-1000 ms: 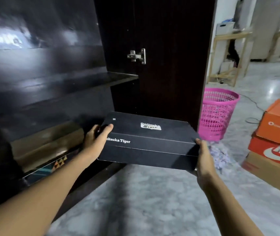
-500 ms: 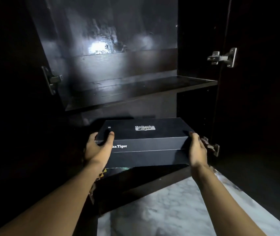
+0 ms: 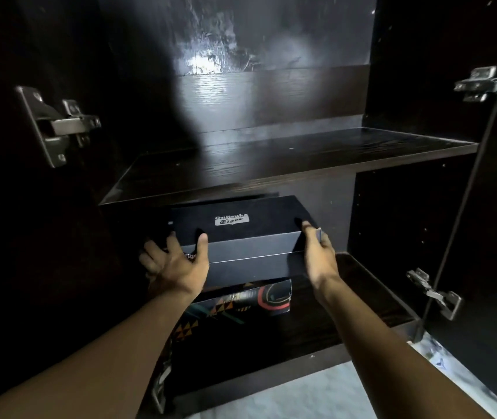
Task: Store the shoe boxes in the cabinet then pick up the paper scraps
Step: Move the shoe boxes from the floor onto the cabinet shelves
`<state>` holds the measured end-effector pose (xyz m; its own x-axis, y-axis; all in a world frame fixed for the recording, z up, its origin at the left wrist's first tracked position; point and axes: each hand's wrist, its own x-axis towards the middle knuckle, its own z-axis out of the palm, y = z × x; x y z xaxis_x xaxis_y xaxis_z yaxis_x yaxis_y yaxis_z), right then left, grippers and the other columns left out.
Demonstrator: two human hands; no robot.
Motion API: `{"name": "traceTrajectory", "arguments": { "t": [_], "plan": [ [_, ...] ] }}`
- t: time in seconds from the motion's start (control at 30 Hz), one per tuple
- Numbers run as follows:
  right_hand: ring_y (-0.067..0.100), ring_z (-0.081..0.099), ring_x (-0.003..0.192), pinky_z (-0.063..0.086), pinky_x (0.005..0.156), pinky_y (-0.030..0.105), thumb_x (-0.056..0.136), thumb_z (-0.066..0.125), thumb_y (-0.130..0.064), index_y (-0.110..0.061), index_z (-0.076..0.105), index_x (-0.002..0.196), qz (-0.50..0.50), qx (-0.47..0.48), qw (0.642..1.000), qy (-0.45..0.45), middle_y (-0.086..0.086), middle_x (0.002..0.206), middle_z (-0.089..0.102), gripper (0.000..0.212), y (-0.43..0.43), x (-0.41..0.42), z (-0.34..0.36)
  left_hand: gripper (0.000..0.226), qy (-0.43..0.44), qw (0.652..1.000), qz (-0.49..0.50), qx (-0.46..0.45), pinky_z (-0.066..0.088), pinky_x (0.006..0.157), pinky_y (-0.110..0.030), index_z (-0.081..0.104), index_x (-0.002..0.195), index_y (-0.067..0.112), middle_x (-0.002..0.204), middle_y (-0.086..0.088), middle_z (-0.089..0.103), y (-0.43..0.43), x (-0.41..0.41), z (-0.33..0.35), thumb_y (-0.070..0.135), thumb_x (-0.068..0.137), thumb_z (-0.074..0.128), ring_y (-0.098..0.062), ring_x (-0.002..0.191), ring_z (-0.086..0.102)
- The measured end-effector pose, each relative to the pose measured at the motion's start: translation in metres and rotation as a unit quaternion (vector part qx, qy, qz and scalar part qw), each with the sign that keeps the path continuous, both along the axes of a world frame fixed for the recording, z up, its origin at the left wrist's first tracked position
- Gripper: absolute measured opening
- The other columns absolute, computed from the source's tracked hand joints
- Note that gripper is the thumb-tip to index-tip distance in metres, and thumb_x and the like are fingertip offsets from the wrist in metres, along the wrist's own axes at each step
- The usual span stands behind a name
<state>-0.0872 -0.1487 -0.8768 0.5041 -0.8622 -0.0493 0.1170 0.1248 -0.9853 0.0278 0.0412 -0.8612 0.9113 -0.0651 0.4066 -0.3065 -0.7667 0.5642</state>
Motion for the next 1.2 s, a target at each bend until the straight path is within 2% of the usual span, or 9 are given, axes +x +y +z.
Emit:
{"name": "traceTrajectory", "arguments": {
  "t": [0.13,0.27,0.43,0.57,0.67,0.8,0.97,1.07,1.2],
  "plan": [
    [0.027,0.05,0.122,0.036,0.112,0.038,0.084,0.052,-0.071,-0.021,0.049,0.134,0.013,-0.071,0.995,0.065,0.008,0.136,0.049,0.071,-0.002,0.02,-0.008,0.072,-0.077,0.993,-0.019,0.082,0.007,0.115,-0.053,0.051,0.139,0.012,0.148,-0.028,0.033,-0.013,0.016,-0.02,0.061,0.093,0.024,-0.042,0.141,0.024],
    [0.038,0.041,0.13,0.036,0.111,0.043,0.092,0.059,-0.053,-0.019,0.036,0.143,-0.023,-0.17,0.979,0.113,0.016,0.138,0.033,0.066,-0.001,0.032,0.005,0.066,-0.07,0.992,-0.043,0.099,0.016,0.111,-0.057,0.062,0.125,0.008,0.126,-0.031,0.053,-0.02,0.043,-0.007,0.057,0.094,0.031,-0.047,0.123,0.044],
    [0.039,0.052,0.117,0.043,0.105,0.051,0.09,0.07,-0.029,-0.024,0.027,0.145,0.012,-0.222,0.966,0.135,0.016,0.136,0.033,0.07,-0.004,0.047,0.012,0.05,0.027,0.994,-0.106,0.023,0.019,0.114,-0.04,0.043,0.141,0.002,0.148,-0.026,0.036,-0.018,0.077,0.021,0.033,0.101,0.043,-0.04,0.139,0.028],
    [0.037,0.047,0.119,0.039,0.109,0.046,0.089,0.072,-0.027,-0.024,0.027,0.15,-0.016,-0.262,0.95,0.168,0.015,0.137,0.029,0.076,0.001,0.055,0.007,0.037,-0.098,0.981,-0.082,0.145,0.028,0.103,-0.043,0.051,0.133,0.011,0.142,-0.021,0.037,-0.002,0.056,0.01,0.028,0.1,0.046,-0.039,0.128,0.03],
    [0.035,0.048,0.123,0.038,0.111,0.044,0.088,0.073,-0.02,-0.018,0.017,0.156,0.017,-0.281,0.945,0.166,0.012,0.141,0.029,0.088,0.0,0.057,0.008,0.049,-0.141,0.971,-0.087,0.171,0.034,0.099,-0.041,0.041,0.144,0.013,0.139,-0.016,0.037,0.003,0.044,-0.005,0.022,0.096,0.05,-0.034,0.12,0.034],
    [0.026,0.047,0.125,0.034,0.116,0.036,0.087,0.073,-0.012,-0.02,0.012,0.158,0.139,-0.283,0.934,0.171,0.005,0.142,0.029,0.094,0.001,0.048,0.014,0.085,-0.039,0.957,-0.094,0.271,0.009,0.118,-0.04,-0.004,0.155,0.017,0.159,-0.014,0.0,-0.001,0.038,-0.003,0.026,0.091,0.05,-0.034,0.143,0.009],
    [0.021,0.05,0.13,0.038,0.114,0.038,0.088,0.071,-0.024,-0.023,0.037,0.15,0.133,-0.297,0.927,0.185,0.0,0.141,0.048,0.071,0.002,0.017,0.019,0.089,0.121,0.955,-0.114,0.245,0.008,0.12,-0.043,-0.009,0.154,0.026,0.16,-0.011,-0.02,-0.006,0.028,0.024,0.028,0.089,0.052,-0.039,0.145,-0.005],
    [0.02,0.047,0.135,0.037,0.113,0.034,0.091,0.067,-0.039,-0.025,0.043,0.147,0.106,-0.316,0.922,0.195,-0.002,0.144,0.049,0.062,0.008,-0.021,0.017,0.077,0.113,0.961,-0.124,0.219,0.017,0.118,-0.044,0.006,0.155,0.026,0.162,-0.014,-0.006,-0.01,0.01,0.032,0.032,0.092,0.049,-0.036,0.147,0.0],
    [0.02,0.044,0.139,0.034,0.115,0.034,0.093,0.06,-0.046,-0.024,0.048,0.144,0.056,-0.322,0.917,0.228,-0.002,0.149,0.048,0.057,0.016,-0.088,0.002,0.061,0.036,0.957,-0.195,0.211,0.037,0.11,-0.039,0.039,0.146,0.023,0.148,-0.008,0.044,-0.025,-0.032,0.03,0.038,0.089,0.054,-0.03,0.136,0.04]
  ]
}}
